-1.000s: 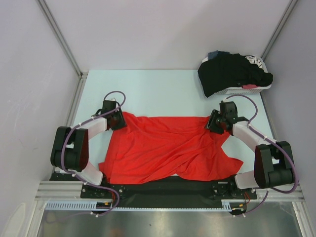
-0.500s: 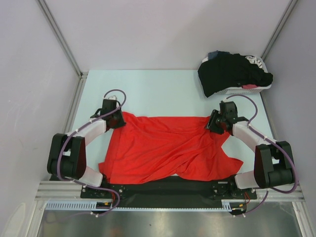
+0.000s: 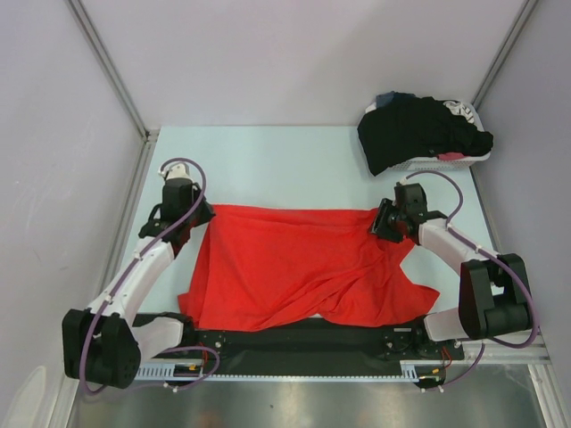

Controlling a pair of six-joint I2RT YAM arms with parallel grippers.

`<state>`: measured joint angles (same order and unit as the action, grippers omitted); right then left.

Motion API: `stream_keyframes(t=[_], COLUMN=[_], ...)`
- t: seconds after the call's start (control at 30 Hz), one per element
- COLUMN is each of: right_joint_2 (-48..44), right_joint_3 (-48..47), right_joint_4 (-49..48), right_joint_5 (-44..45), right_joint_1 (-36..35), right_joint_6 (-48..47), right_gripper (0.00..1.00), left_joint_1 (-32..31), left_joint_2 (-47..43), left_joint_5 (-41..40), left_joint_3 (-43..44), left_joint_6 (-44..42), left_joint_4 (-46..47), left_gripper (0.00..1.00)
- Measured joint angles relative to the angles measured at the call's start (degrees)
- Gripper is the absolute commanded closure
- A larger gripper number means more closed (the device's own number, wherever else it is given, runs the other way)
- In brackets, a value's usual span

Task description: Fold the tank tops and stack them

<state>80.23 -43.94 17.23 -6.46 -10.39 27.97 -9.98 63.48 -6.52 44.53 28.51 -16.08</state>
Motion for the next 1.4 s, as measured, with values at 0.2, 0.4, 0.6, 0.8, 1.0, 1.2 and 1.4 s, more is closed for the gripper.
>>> stream_keyframes(t=[0.2, 0.4, 0.6, 0.8, 1.0, 1.2, 1.4], right_joint_2=[0.0, 0.0, 0.8, 0.8, 0.2, -1.0, -0.1], right_joint_3=[-0.6, -1.6, -1.7, -1.7, -1.2, -0.7, -0.7], right_joint_4=[0.1, 0.0, 0.4, 1.3, 2.3, 2.5, 2.0], right_joint_5=[0.1, 0.1, 0.2, 0.4, 0.6, 0.6, 0.6], right_joint_1=[0.0, -0.3, -1.4, -2.1, -3.9, -4.8, -4.8], right_joint_6=[-0.2, -0.8, -0.9, -1.0, -0.8, -0.5, -0.5], right_gripper=[0.53, 0.67, 0.63, 0.64, 0.7, 0.7, 0.74], left_joint_1=[0.0, 0.2, 0.9, 1.6, 1.7, 1.7, 1.7], left_joint_2=[1.2, 1.4, 1.5, 1.8, 1.8, 1.8, 1.8], left_joint_5=[0.0, -0.5, -0.7, -0.7, -0.7, -0.7, -0.7], left_joint_3=[-0.3, -0.7, -0.7, -0.7, -0.7, -0.7, -0.8], left_joint_6=[0.1, 0.5, 1.0, 1.1, 1.0, 1.0, 1.0], left_joint_4=[-1.0, -1.3, -1.3, -1.3, -1.3, -1.3, -1.3], left_gripper=[1.0, 1.0, 1.0, 1.0, 1.0, 1.0, 1.0])
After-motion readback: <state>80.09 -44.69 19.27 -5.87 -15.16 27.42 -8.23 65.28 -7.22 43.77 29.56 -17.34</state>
